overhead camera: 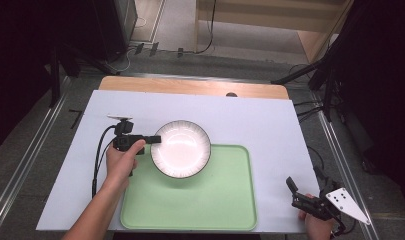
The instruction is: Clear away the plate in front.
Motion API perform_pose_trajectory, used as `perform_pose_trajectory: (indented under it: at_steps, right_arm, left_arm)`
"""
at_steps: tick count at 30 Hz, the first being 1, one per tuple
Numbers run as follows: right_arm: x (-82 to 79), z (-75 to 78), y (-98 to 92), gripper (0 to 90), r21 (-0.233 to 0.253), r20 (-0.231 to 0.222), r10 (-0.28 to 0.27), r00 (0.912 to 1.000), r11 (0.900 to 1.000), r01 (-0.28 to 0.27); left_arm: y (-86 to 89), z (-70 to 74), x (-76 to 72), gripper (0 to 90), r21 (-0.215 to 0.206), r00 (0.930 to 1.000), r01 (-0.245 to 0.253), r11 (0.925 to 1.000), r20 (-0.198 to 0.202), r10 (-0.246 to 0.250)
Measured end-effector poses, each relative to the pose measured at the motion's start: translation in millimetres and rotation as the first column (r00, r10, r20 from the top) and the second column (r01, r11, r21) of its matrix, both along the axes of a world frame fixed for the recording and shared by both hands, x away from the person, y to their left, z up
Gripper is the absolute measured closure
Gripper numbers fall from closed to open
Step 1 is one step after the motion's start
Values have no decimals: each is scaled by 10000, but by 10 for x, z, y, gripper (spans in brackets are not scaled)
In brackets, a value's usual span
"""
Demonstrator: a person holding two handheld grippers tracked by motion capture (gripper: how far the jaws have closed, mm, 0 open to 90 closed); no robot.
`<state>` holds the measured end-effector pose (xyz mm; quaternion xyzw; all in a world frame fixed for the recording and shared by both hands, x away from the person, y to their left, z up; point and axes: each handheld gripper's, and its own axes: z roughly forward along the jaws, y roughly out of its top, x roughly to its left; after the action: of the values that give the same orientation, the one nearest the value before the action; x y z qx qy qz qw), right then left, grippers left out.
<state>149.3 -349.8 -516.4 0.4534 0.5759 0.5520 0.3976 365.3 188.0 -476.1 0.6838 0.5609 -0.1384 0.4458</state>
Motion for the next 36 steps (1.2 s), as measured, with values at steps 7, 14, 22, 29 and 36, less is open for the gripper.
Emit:
perform_pose_trajectory:
  at_steps: [7, 14, 22, 29, 36]
  right_arm:
    - [1, 0, 1, 17, -14, 9, 13, 10000, 10000, -13]
    - [1, 0, 3, 17, -28, 5, 4, 10000, 10000, -4]
    - [2, 0, 4, 17, -32, 13, 4, 10000, 10000, -4]
    - [2, 0, 5, 17, -45, 12, -4, 10000, 10000, 4]
    - [2, -1, 6, 17, -38, 11, -20, 10000, 10000, 20]
  left_arm:
    - [-34, -49, -163, 838, -94, 9988, 447, 9990, -195, -449]
    - [-42, -67, -340, 834, -61, 9961, 824, 9966, -320, -826]
    - [-77, -117, -480, 830, -22, 9904, 1226, 9925, -646, -1225]
    - [-138, -164, -561, 826, 35, 9856, 1510, 9885, -778, -1503]
    - [-171, -207, -546, 832, 270, 9876, 1383, 9900, -786, -1358]
